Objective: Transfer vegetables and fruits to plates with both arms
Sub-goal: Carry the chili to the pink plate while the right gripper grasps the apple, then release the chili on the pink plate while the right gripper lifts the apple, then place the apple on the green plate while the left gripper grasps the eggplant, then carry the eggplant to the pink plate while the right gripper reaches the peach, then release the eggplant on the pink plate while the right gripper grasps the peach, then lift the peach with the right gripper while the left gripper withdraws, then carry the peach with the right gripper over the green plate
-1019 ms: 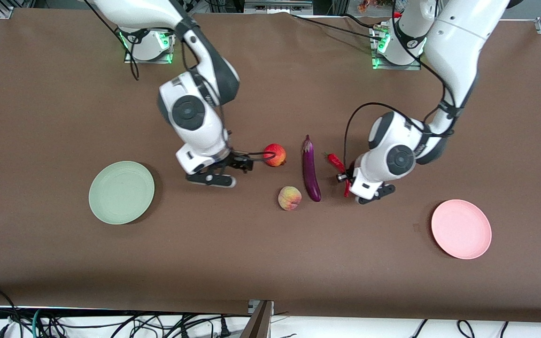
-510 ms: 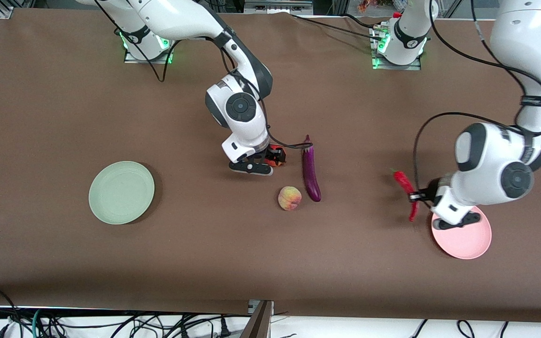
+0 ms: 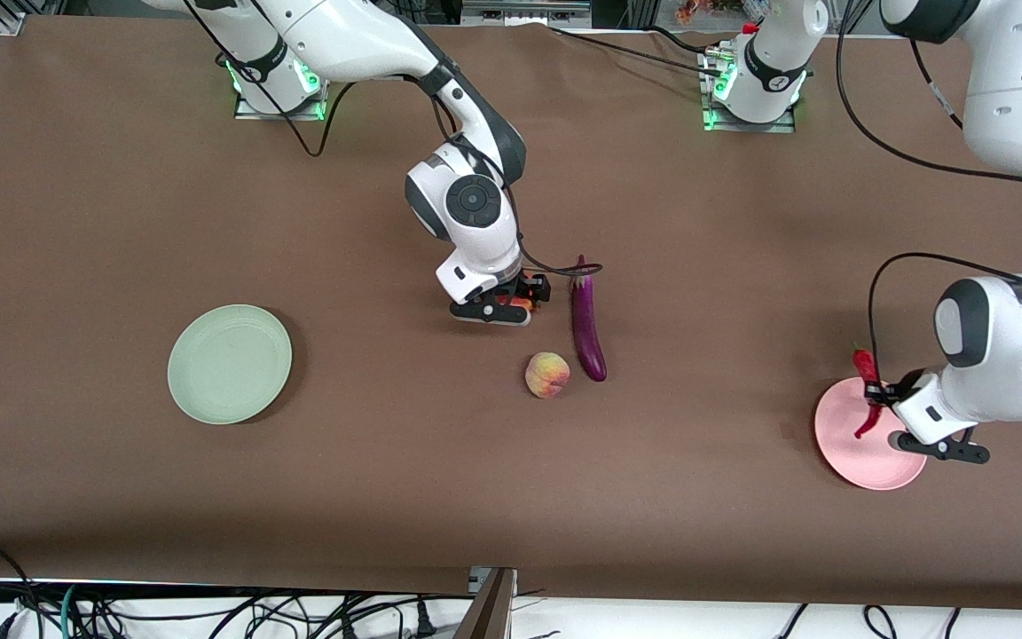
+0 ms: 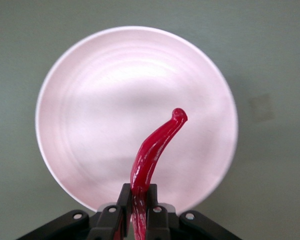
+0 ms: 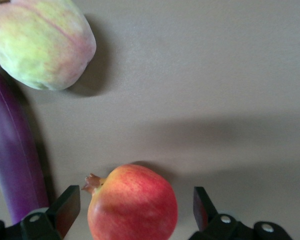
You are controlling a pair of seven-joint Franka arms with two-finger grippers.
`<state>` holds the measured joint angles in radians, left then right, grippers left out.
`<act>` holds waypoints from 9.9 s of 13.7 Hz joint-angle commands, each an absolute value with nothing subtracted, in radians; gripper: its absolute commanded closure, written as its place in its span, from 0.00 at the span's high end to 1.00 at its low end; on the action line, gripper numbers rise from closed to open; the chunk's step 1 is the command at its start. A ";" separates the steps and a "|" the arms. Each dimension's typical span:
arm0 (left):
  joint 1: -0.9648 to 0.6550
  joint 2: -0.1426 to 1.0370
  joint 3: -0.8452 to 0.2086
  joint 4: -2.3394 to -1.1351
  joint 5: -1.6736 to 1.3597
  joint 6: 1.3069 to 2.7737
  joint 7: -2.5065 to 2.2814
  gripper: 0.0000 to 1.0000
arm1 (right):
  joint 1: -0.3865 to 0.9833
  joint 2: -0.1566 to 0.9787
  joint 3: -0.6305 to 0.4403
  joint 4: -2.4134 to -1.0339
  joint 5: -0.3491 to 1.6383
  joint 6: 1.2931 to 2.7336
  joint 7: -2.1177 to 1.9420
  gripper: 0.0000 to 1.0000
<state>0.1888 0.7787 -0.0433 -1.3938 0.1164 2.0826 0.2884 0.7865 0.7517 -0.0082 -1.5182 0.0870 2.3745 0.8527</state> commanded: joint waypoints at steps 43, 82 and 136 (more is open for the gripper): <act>0.031 0.526 -0.623 -1.990 -0.010 2.580 -0.754 1.00 | 0.418 0.604 -0.193 -1.517 0.028 2.016 -0.056 0.20; 0.419 0.814 -0.413 -1.364 0.244 1.982 -0.281 0.06 | 0.742 0.860 -0.074 -1.381 0.012 2.695 0.712 0.99; -0.011 0.029 0.055 -1.618 -0.014 1.606 0.035 1.00 | 0.580 0.743 -0.152 -1.259 0.126 2.035 0.180 0.26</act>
<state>-0.0105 0.0177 0.0545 -1.6459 -0.0268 1.6204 0.0275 0.6380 0.8206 -0.1676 -1.1799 0.1030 2.1113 0.3096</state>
